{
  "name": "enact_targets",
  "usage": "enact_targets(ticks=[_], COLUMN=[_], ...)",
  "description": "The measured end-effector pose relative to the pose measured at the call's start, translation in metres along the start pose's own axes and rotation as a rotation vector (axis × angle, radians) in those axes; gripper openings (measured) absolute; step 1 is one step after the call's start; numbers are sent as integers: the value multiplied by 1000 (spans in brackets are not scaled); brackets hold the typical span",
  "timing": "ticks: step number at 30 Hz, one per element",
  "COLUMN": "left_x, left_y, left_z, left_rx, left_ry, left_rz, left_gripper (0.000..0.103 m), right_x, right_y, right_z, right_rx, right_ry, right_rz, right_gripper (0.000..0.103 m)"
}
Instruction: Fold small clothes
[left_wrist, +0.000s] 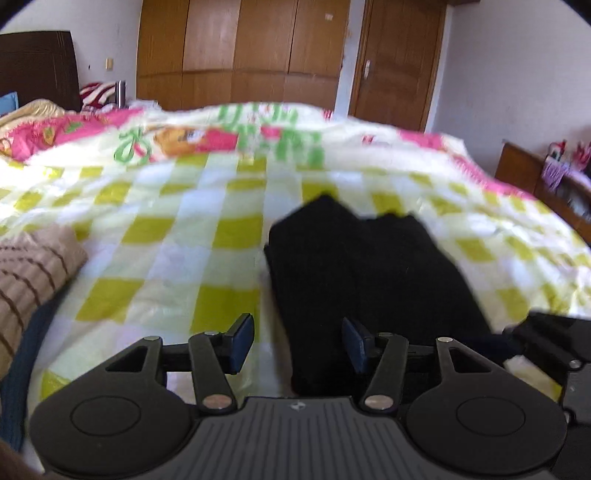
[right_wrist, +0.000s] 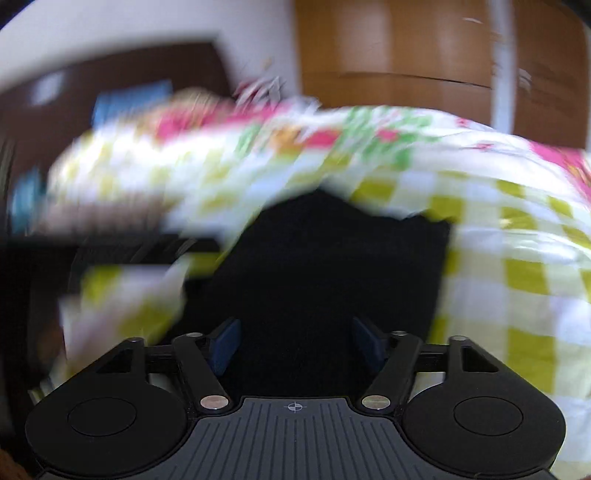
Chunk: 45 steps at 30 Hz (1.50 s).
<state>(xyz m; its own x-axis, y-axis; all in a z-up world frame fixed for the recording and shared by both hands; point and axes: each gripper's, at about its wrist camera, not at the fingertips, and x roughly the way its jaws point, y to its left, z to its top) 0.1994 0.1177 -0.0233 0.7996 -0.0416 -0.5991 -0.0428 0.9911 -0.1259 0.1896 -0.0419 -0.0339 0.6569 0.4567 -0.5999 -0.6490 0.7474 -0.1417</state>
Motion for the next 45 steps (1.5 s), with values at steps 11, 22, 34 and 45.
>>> enact_targets(ticks=[11, 22, 34, 45], left_x=[-53, -85, -112, -120], left_y=[-8, -52, -72, -77], left_z=[-13, -54, -67, -72], left_rx=[-48, -20, 26, 40], left_ry=[-19, 116, 104, 84], left_rz=[-75, -58, 14, 57], left_gripper=[66, 67, 84, 91], right_x=[-71, -102, -120, -126], right_y=[-27, -28, -17, -14], right_z=[2, -41, -59, -64], right_rx=[209, 419, 481, 484], right_ry=[-13, 62, 74, 62], right_rz=[-38, -92, -99, -127], right_gripper=[71, 71, 72, 72])
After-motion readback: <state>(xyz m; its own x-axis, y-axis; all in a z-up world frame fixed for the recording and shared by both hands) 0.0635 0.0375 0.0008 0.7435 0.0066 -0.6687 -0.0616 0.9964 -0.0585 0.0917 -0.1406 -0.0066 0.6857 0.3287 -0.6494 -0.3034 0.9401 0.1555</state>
